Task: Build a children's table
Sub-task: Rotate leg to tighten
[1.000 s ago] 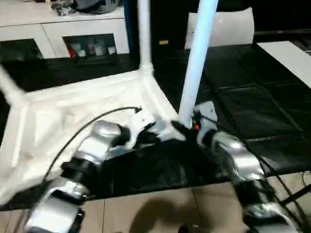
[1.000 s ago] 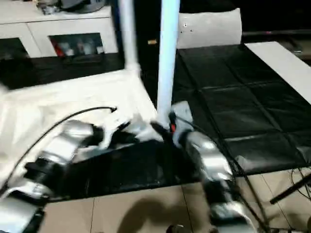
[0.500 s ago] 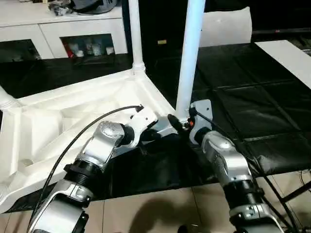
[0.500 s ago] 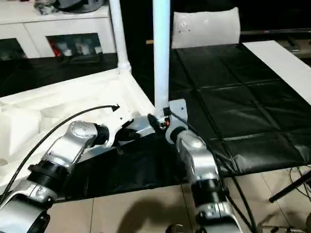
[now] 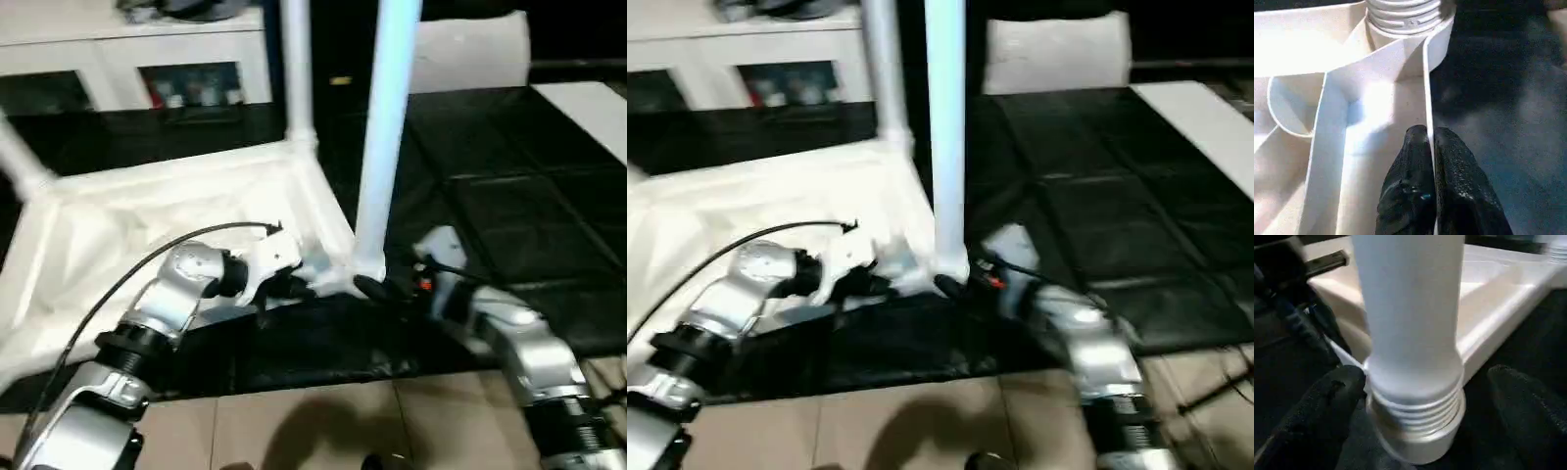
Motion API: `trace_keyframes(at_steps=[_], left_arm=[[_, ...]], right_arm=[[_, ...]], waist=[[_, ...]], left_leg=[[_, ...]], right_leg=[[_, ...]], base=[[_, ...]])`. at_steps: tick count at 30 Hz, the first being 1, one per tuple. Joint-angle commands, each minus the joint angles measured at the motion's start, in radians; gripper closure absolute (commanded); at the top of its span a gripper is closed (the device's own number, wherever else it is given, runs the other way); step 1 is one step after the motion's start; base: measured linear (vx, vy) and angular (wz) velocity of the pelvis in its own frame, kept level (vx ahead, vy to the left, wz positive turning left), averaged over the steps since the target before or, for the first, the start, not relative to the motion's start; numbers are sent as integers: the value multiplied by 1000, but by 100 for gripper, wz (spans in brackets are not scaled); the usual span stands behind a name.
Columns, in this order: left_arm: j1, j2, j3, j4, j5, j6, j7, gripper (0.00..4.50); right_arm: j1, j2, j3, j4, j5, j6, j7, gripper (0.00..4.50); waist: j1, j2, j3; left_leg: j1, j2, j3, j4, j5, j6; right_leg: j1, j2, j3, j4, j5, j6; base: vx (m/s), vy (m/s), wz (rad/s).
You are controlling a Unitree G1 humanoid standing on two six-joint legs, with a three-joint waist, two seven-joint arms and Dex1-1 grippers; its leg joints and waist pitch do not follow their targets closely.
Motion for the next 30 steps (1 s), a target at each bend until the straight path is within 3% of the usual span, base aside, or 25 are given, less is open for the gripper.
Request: trace_keyframes(at_steps=[1,5,7,9,12,19,22,30], left_arm=[[-36,8,-28,-12,-23,-80,-87,450],[-48,16,-47,13,-16,-122,-131,450],[-64,20,-61,30,-18,-148,-172,450],[-74,21,-67,42,-9,-165,-184,450],[-80,20,-72,54,-6,-180,-190,450],[-90,15,-92,83,-11,-232,-246,450],[-92,17,-96,88,-12,-238,-252,450],[-90,23,-97,104,-11,-249,-269,450]], right_arm=[[-33,-38,17,14,4,-26,84,5],[-54,-71,57,31,-13,-58,153,5],[-68,-105,119,50,-52,-120,228,5],[-79,-105,141,67,-58,-141,266,5],[-90,-99,144,81,-50,-143,283,5],[-131,-98,159,120,-10,-141,370,70],[-131,-103,161,124,-10,-144,386,90],[-133,-110,159,123,9,-118,418,155]], waist=[[3,-3,-79],[17,-4,-81],[26,-9,-81],[29,-8,-81],[35,-10,-83],[42,-9,-84],[43,-4,-85],[44,-7,-86]], left_leg=[[-9,0,16,-62,-91,111],[-8,2,18,-61,-83,112],[-7,3,19,-60,-75,111],[-8,4,19,-60,-78,111],[-10,5,18,-60,-73,111],[-9,5,19,-58,-62,114],[-10,7,18,-58,-64,110],[-10,5,18,-58,-65,106]], right_leg=[[83,-45,56,-58,-250,-154],[81,-47,57,-56,-247,-152],[79,-47,57,-55,-252,-152],[79,-48,58,-54,-256,-152],[80,-49,58,-51,-247,-156],[80,-47,57,-50,-237,-155],[80,-47,57,-49,-228,-158],[82,-47,56,-51,-247,-149]], base=[[0,0,0],[0,0,0],[0,0,0],[0,0,0],[0,0,0],[0,0,0],[0,0,0],[0,0,0]])
